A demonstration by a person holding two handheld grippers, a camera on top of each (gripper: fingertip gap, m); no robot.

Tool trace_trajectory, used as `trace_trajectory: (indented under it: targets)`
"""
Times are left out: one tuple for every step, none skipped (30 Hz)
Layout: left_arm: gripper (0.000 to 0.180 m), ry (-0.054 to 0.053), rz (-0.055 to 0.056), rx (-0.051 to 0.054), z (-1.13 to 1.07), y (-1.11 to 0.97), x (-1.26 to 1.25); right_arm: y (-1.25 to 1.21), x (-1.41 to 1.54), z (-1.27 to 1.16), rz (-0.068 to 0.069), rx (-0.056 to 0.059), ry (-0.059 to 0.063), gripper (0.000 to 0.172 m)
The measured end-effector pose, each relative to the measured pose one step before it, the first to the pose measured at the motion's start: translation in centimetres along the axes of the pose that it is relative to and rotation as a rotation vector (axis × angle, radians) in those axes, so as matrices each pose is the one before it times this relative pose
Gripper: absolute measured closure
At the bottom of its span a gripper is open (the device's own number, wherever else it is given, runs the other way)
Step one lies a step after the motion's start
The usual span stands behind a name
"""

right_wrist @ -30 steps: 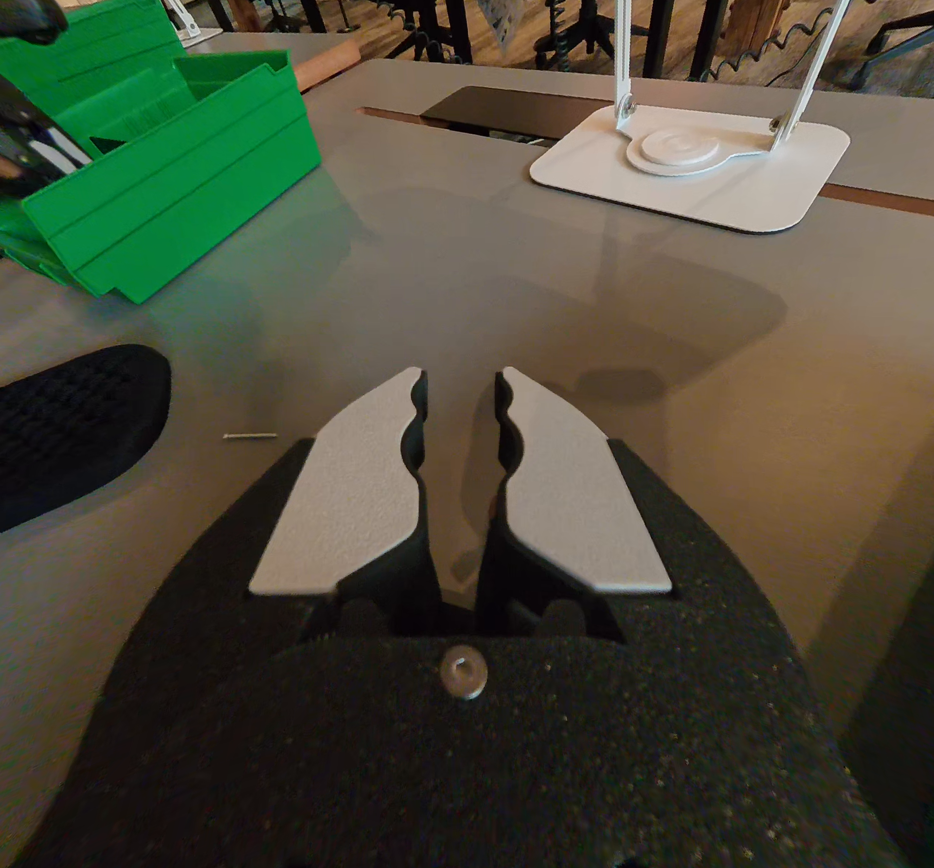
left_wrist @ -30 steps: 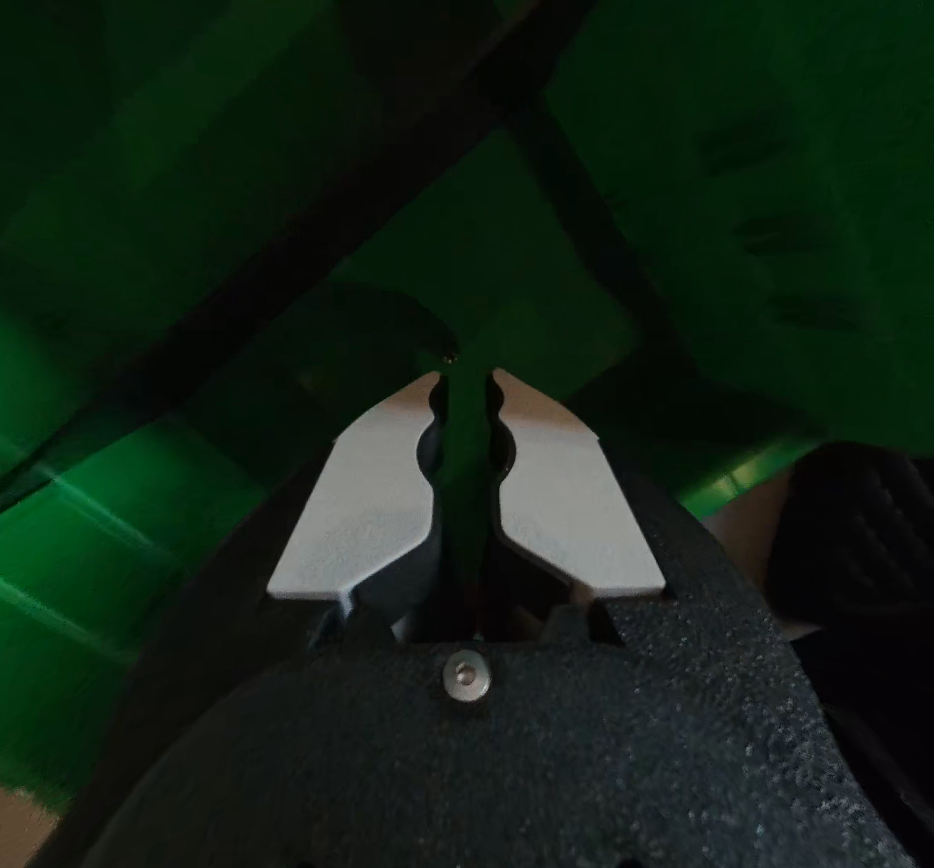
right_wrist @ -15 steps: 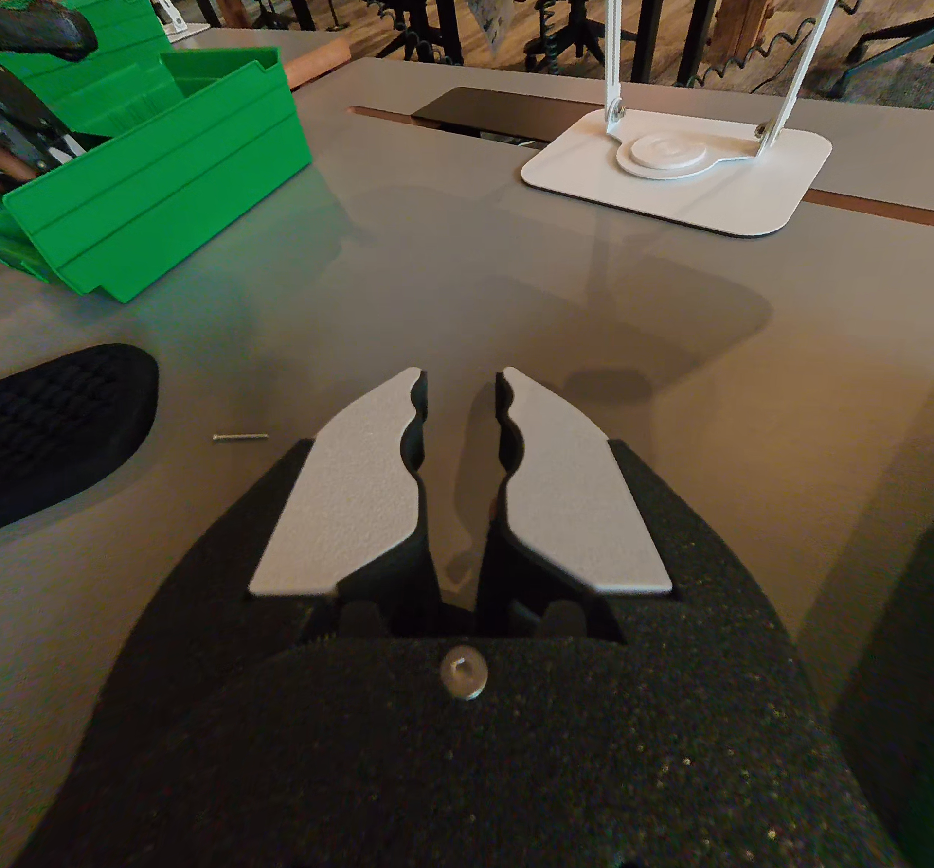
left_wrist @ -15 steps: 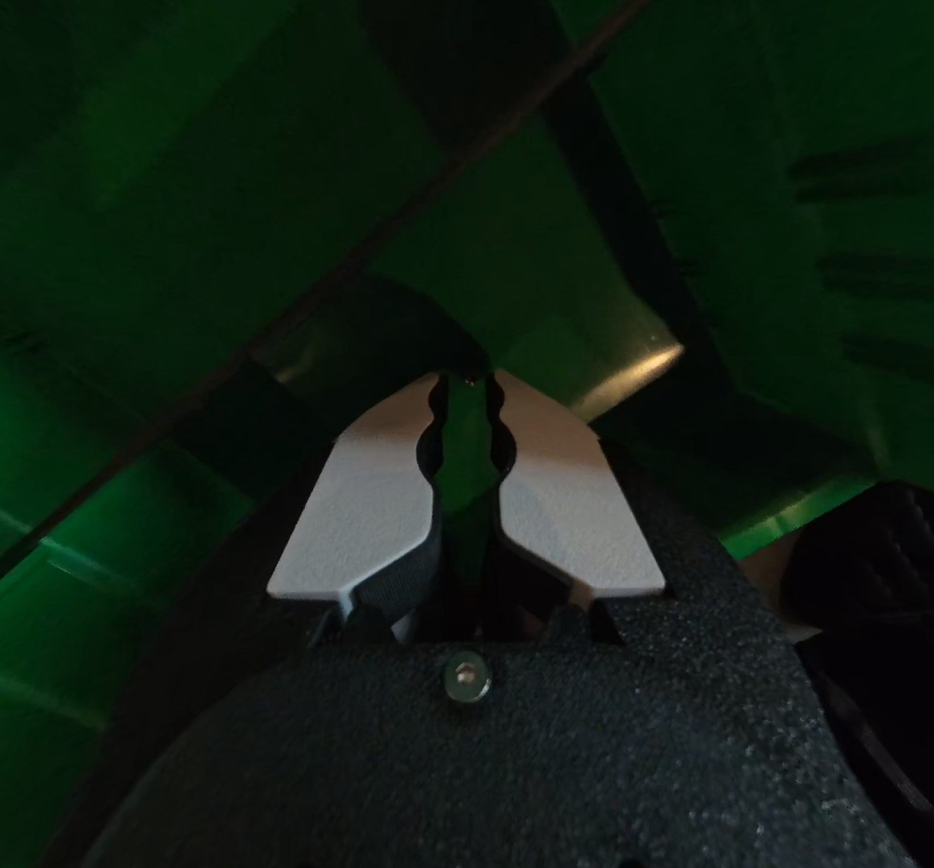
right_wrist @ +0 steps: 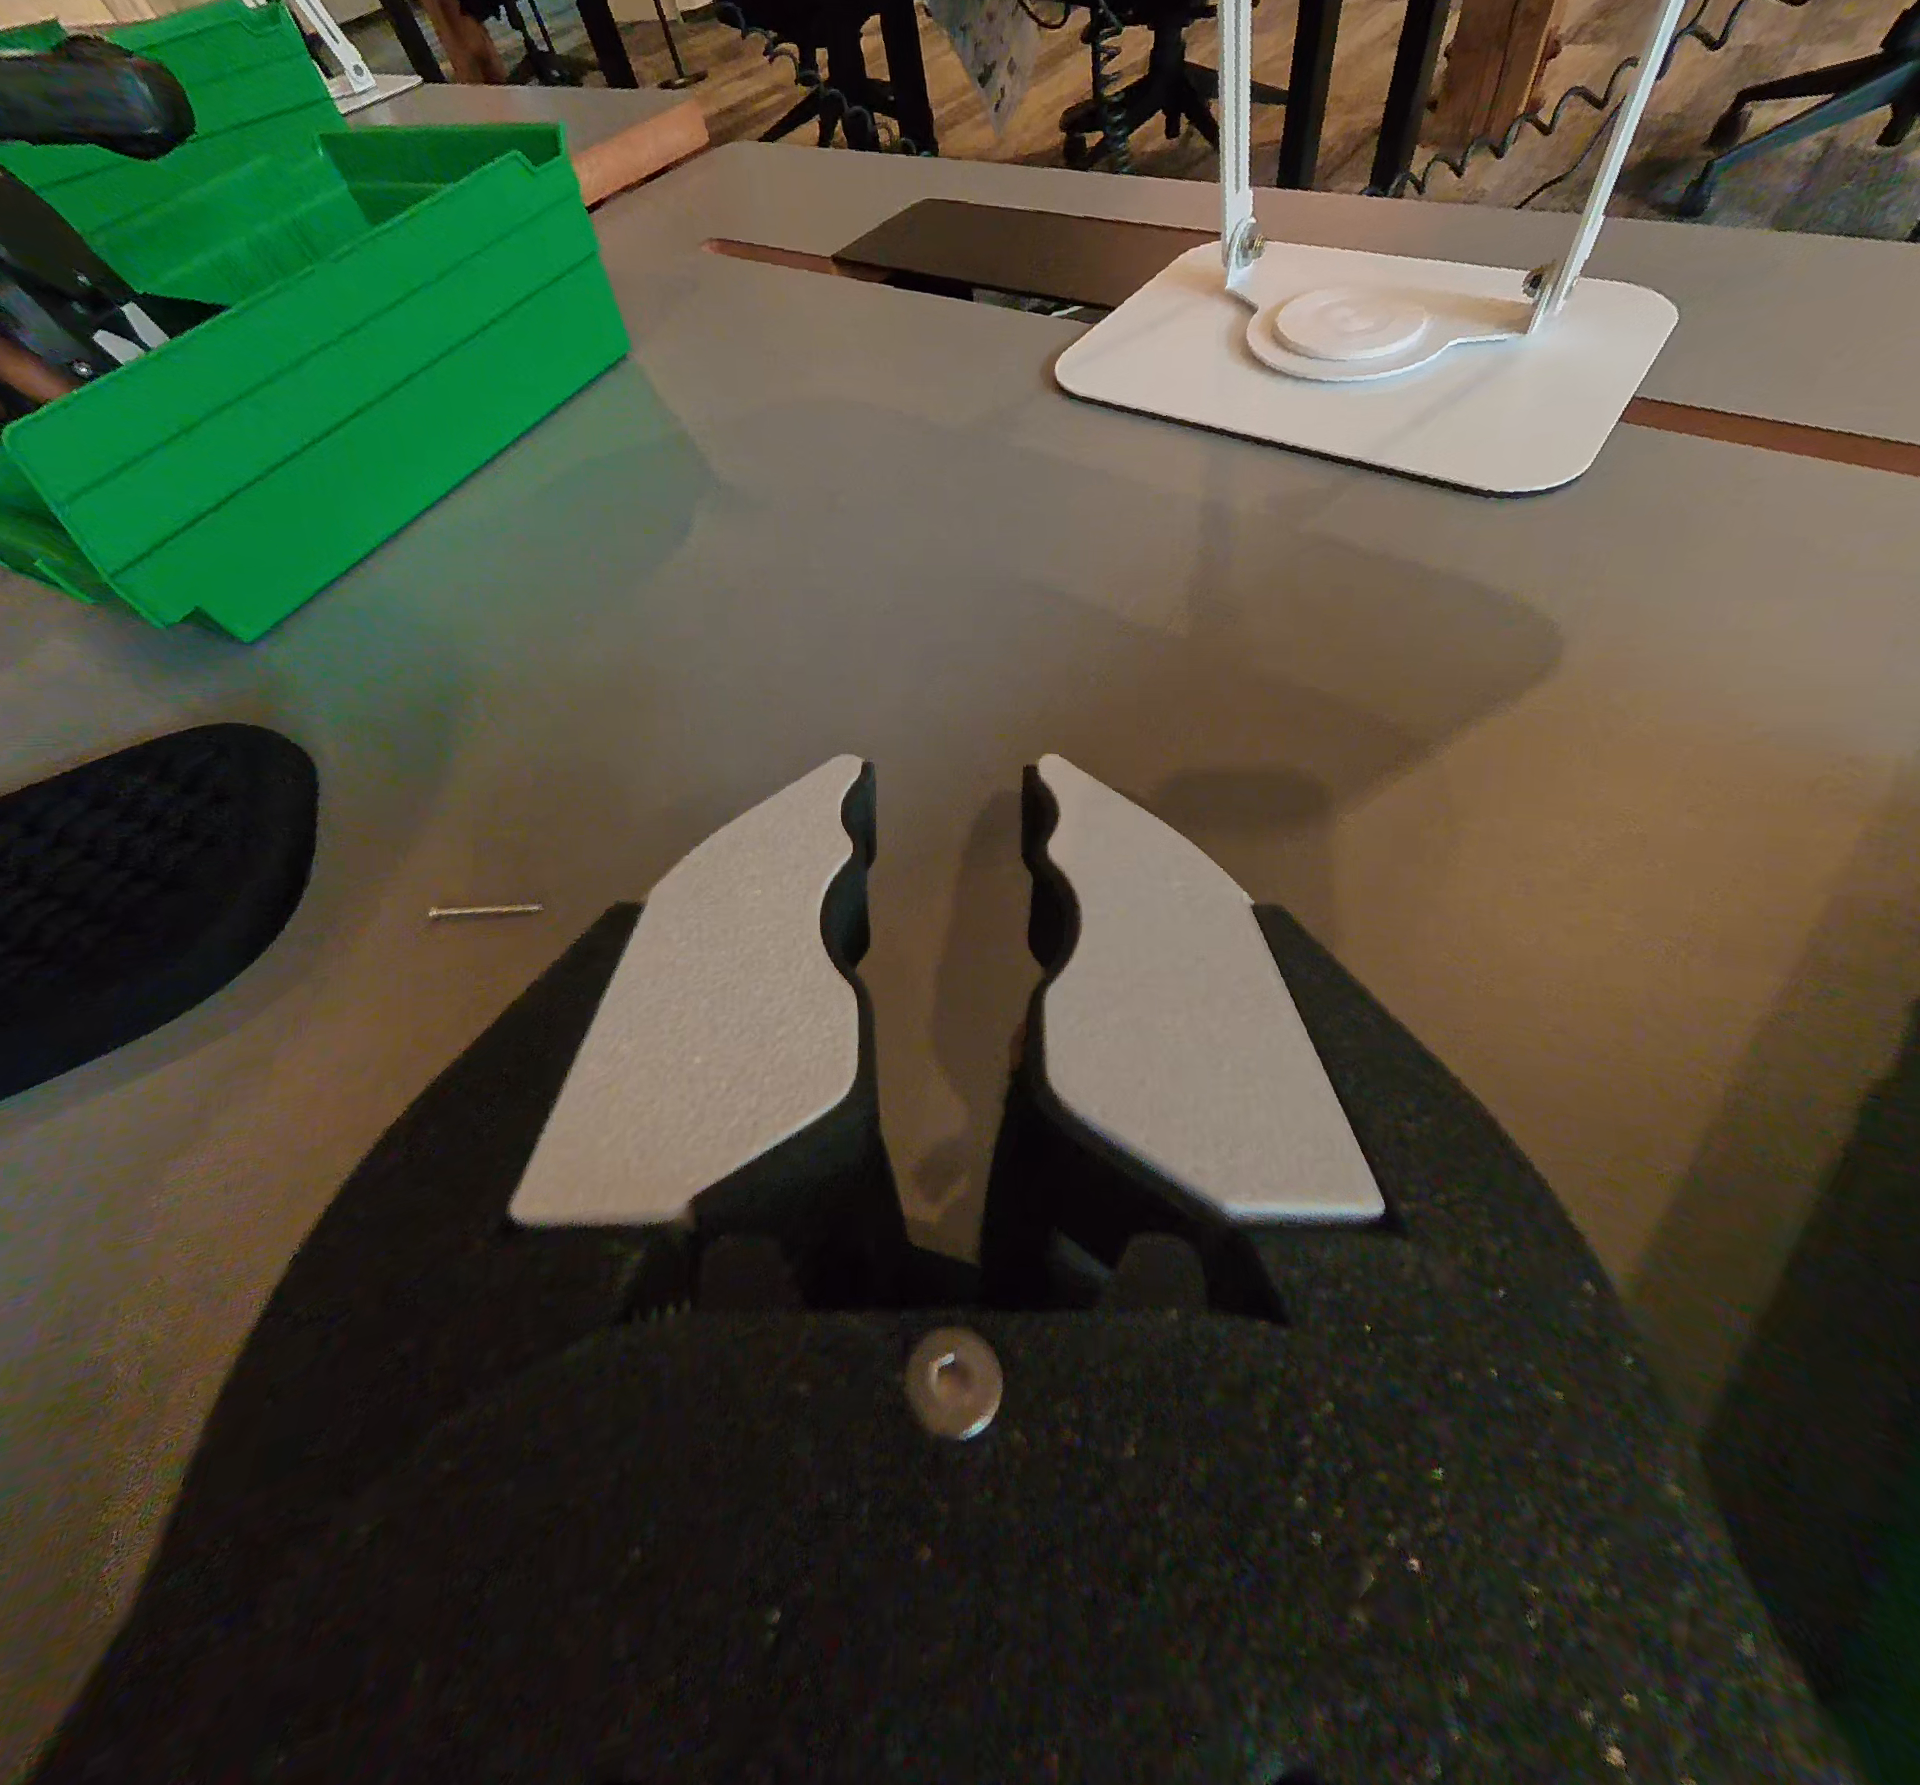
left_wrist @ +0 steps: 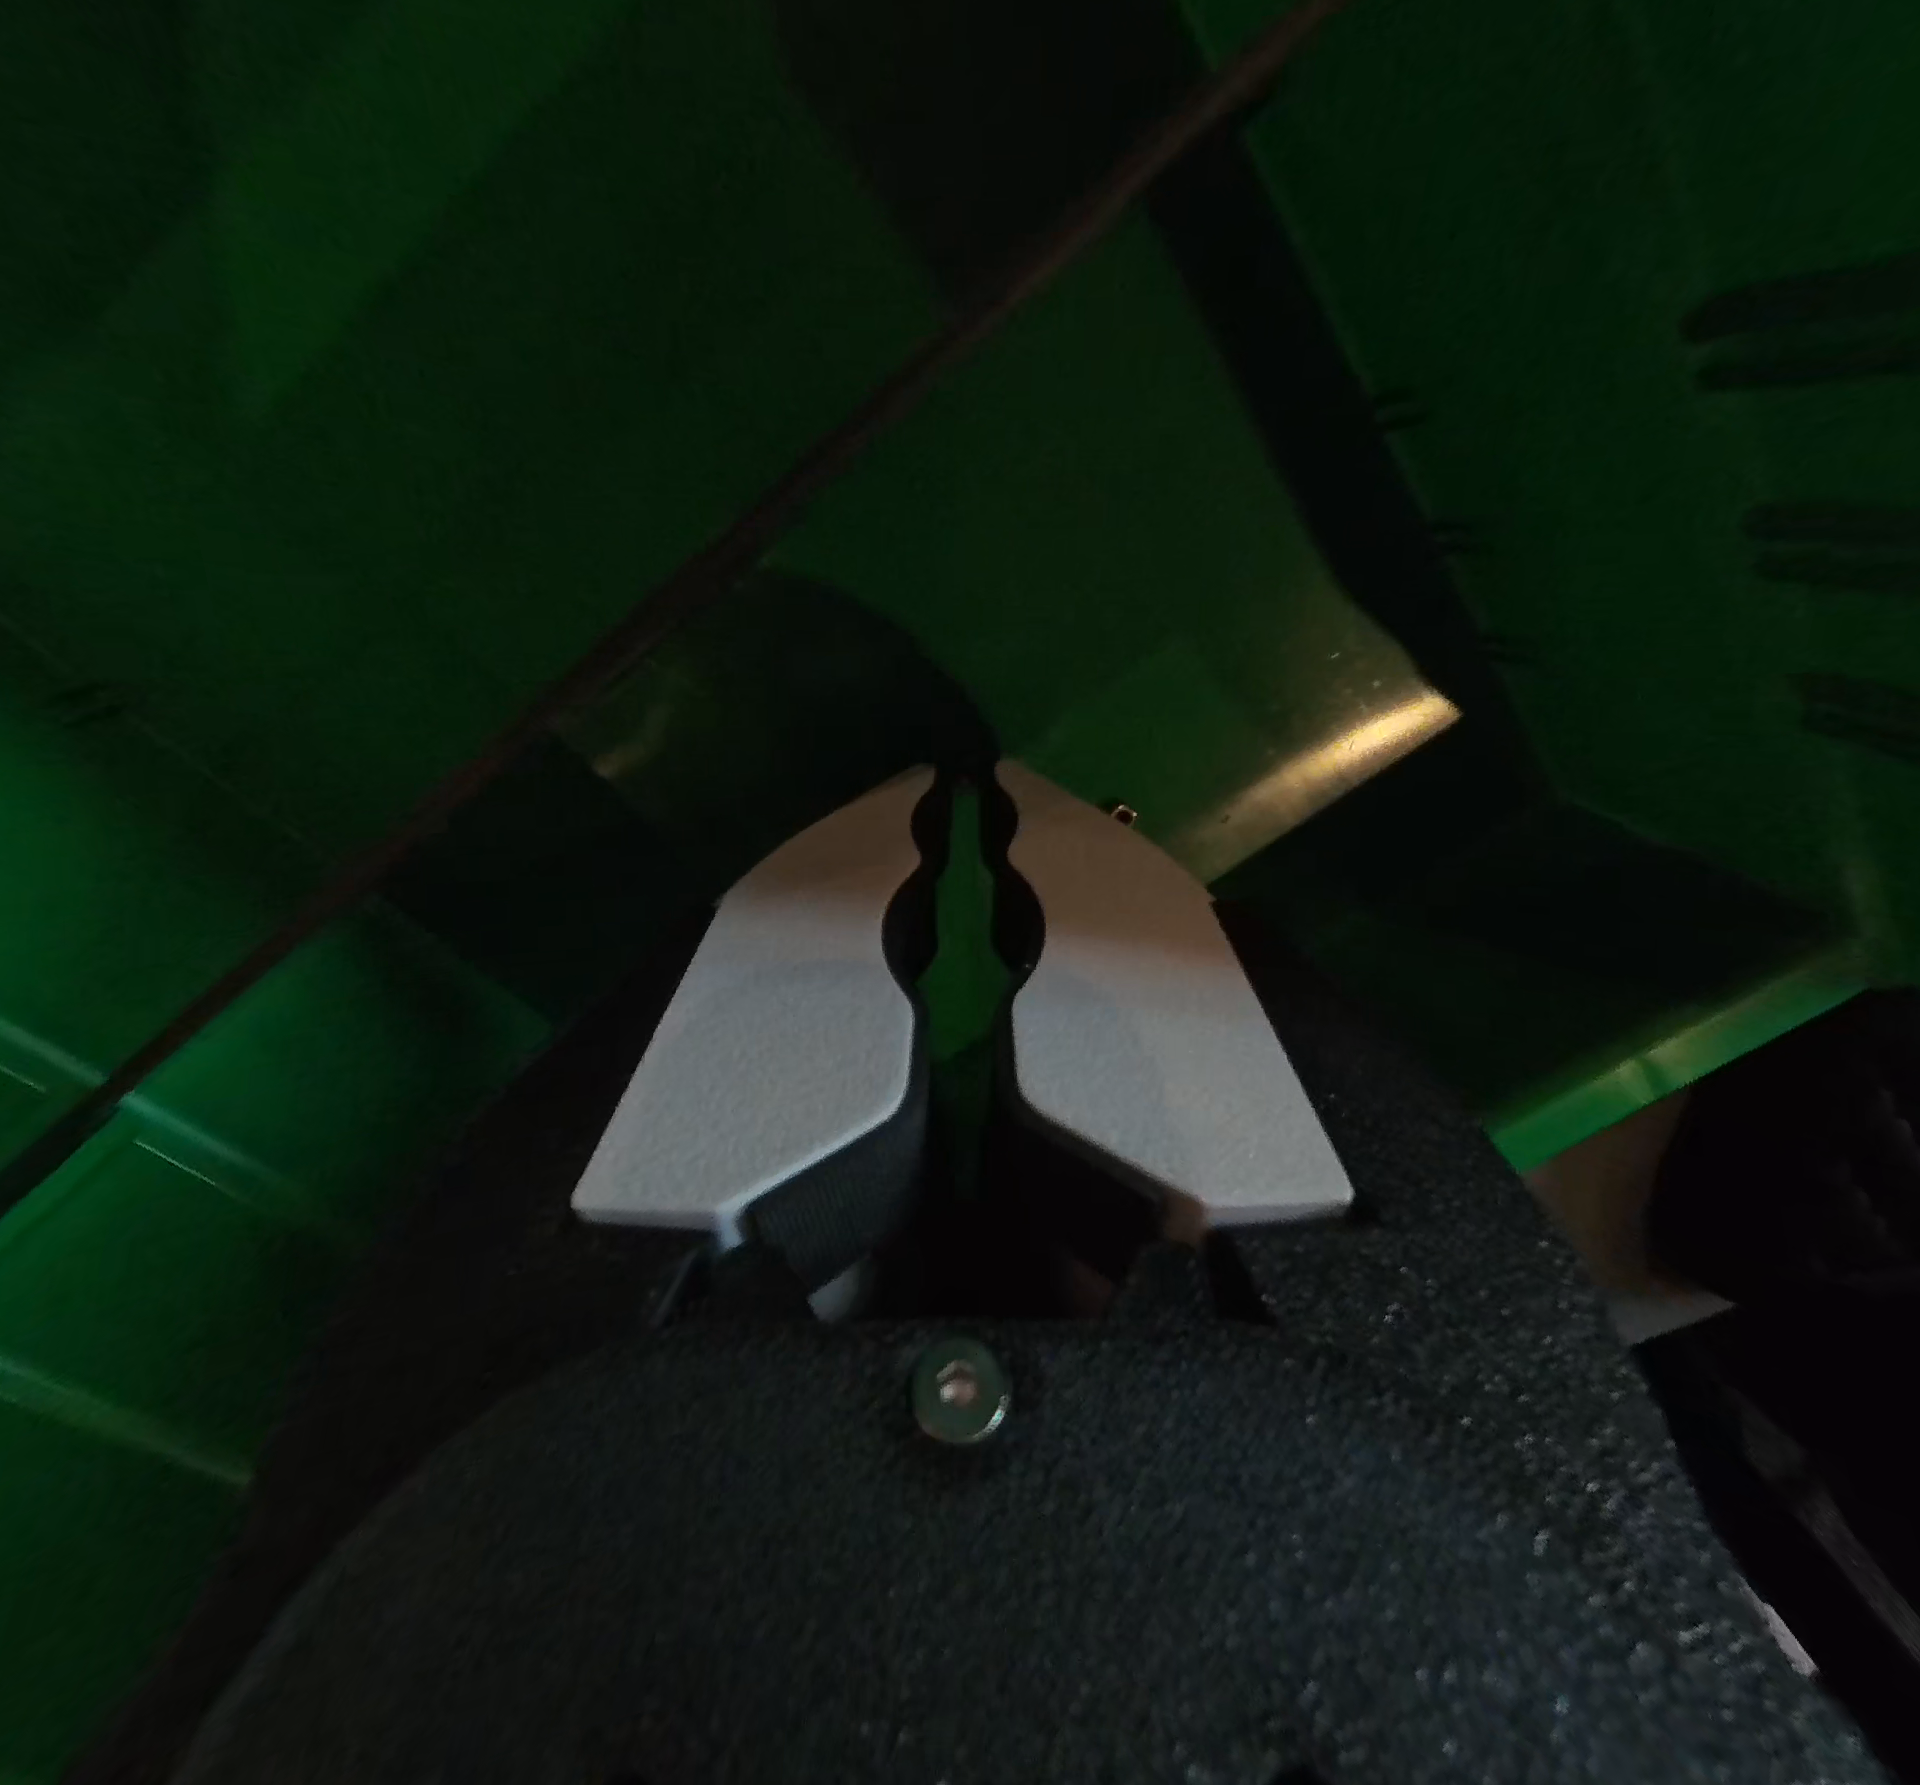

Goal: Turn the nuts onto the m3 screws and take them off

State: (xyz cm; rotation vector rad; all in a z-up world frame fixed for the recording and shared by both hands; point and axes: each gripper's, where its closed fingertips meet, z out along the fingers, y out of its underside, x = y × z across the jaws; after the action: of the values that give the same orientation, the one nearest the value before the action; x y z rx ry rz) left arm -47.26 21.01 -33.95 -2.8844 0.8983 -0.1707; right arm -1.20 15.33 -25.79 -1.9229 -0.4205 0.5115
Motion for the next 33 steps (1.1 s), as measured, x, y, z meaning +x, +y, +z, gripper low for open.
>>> trace_trajectory:
  targets:
    - [0.176, 0.0004, 0.0014, 0.0014, -0.018, 0.036, 0.001, 0.022, -0.018, 0.012, -0.0001, -0.0013, -0.0006, 0.146]
    - [0.176, -0.0009, 0.0003, -0.0023, -0.048, 0.104, -0.020, 0.043, -0.021, 0.025, -0.0009, -0.0027, -0.0005, 0.146]
    - [0.176, -0.0079, -0.0004, -0.0038, -0.125, 0.153, -0.121, 0.008, -0.042, 0.020, -0.0019, -0.0008, -0.0010, 0.146]
    - [0.176, -0.0105, 0.0002, 0.0064, -0.262, 0.019, -0.116, 0.003, -0.039, 0.018, -0.0017, -0.0004, -0.0013, 0.146]
    - [0.176, -0.0035, -0.0004, 0.0173, -0.433, -0.151, 0.008, -0.002, -0.034, 0.007, -0.0012, -0.0007, -0.0012, 0.146]
    - [0.176, -0.0033, 0.0007, 0.0212, -0.604, -0.234, 0.067, -0.023, -0.019, -0.010, -0.0004, 0.0007, -0.0011, 0.146]
    - [0.176, -0.0103, 0.0046, 0.0233, -0.772, -0.322, 0.057, -0.022, -0.023, -0.012, 0.0003, 0.0017, -0.0013, 0.146]
    - [0.177, -0.0143, 0.0080, 0.0279, -0.941, -0.457, 0.132, -0.026, -0.001, -0.010, 0.0015, 0.0014, -0.0011, 0.146]
    - [0.177, -0.0118, 0.0135, 0.0318, -1.054, -0.594, 0.309, -0.016, 0.003, -0.015, 0.0022, 0.0006, -0.0004, 0.146]
    - [0.180, -0.0100, 0.0209, 0.0358, -1.143, -0.762, 0.500, -0.012, -0.003, -0.003, 0.0010, 0.0011, -0.0010, 0.146]
    - [0.180, -0.0121, 0.0251, 0.0380, -1.178, -0.895, 0.632, -0.019, -0.006, -0.009, 0.0004, 0.0011, -0.0003, 0.146]
    - [0.180, -0.0131, 0.0295, 0.0369, -1.165, -0.992, 0.736, -0.011, -0.016, -0.010, 0.0005, 0.0015, -0.0008, 0.146]
    - [0.180, -0.0148, 0.0331, 0.0352, -1.101, -1.060, 0.774, -0.001, -0.027, 0.015, 0.0013, 0.0005, -0.0019, 0.146]
    - [0.180, -0.0095, 0.0324, 0.0270, -0.972, -0.986, 0.773, 0.004, 0.011, 0.004, 0.0018, -0.0008, 0.0004, 0.146]
    - [0.180, -0.0074, 0.0295, 0.0134, -0.786, -0.786, 0.673, -0.001, 0.077, -0.020, 0.0010, 0.0003, 0.0039, 0.146]
    - [0.180, -0.0114, 0.0239, 0.0052, -0.586, -0.587, 0.412, -0.011, 0.074, -0.044, 0.0006, 0.0010, 0.0031, 0.146]
    - [0.180, -0.0076, 0.0121, -0.0003, -0.321, -0.382, 0.168, -0.061, 0.069, -0.049, 0.0018, 0.0035, 0.0016, 0.146]
    - [0.180, -0.0010, -0.0013, -0.0087, -0.015, -0.092, -0.032, -0.071, 0.085, -0.057, 0.0056, 0.0059, 0.0007, 0.146]
    - [0.180, 0.0028, -0.0122, -0.0190, 0.299, 0.246, -0.214, -0.064, 0.064, -0.041, 0.0118, 0.0049, -0.0005, 0.146]
    - [0.180, 0.0075, -0.0185, -0.0227, 0.541, 0.483, -0.298, -0.076, 0.001, -0.056, 0.0120, 0.0057, -0.0032, 0.146]
    - [0.180, 0.0099, -0.0208, -0.0190, 0.685, 0.594, -0.324, -0.103, -0.044, -0.056, 0.0063, 0.0056, -0.0035, 0.146]
    - [0.180, 0.0133, -0.0226, -0.0168, 0.726, 0.691, -0.286, -0.087, -0.022, -0.066, -0.0003, 0.0038, 0.0000, 0.146]
    - [0.180, 0.0139, -0.0216, -0.0135, 0.668, 0.759, -0.248, -0.087, -0.017, -0.054, -0.0041, 0.0033, 0.0021, 0.146]
    - [0.180, 0.0104, -0.0175, -0.0061, 0.569, 0.709, -0.215, -0.036, -0.047, -0.024, -0.0039, 0.0009, 0.0012, 0.146]
    - [0.180, 0.0087, -0.0148, -0.0015, 0.460, 0.657, -0.174, 0.022, -0.067, 0.016, -0.0039, -0.0019, -0.0005, 0.146]
    - [0.180, 0.0051, -0.0109, -0.0011, 0.356, 0.632, -0.169, 0.080, -0.063, 0.070, -0.0040, -0.0043, -0.0011, 0.146]
    - [0.180, 0.0016, -0.0069, -0.0010, 0.243, 0.579, -0.198, 0.160, -0.033, 0.137, -0.0038, -0.0086, -0.0006, 0.146]
    - [0.180, 0.0042, -0.0063, -0.0019, 0.159, 0.513, -0.185, 0.217, 0.017, 0.149, -0.0034, -0.0132, 0.0012, 0.146]
    - [0.180, 0.0019, -0.0040, 0.0021, 0.063, 0.359, -0.203, 0.241, 0.047, 0.146, -0.0030, -0.0136, 0.0039, 0.146]
    - [0.180, 0.0027, -0.0005, 0.0094, 0.000, 0.161, -0.166, 0.200, 0.054, 0.104, -0.0044, -0.0112, 0.0048, 0.146]
    - [0.180, 0.0103, -0.0007, 0.0144, 0.051, -0.019, -0.003, 0.133, 0.030, 0.065, -0.0062, -0.0082, 0.0040, 0.146]
    - [0.180, 0.0106, -0.0029, 0.0151, 0.236, -0.173, 0.063, 0.046, 0.017, 0.052, -0.0048, -0.0035, 0.0031, 0.146]
    - [0.177, 0.0038, -0.0051, -0.0009, 0.483, -0.024, -0.012, 0.003, 0.014, 0.033, -0.0016, -0.0003, 0.0013, 0.146]
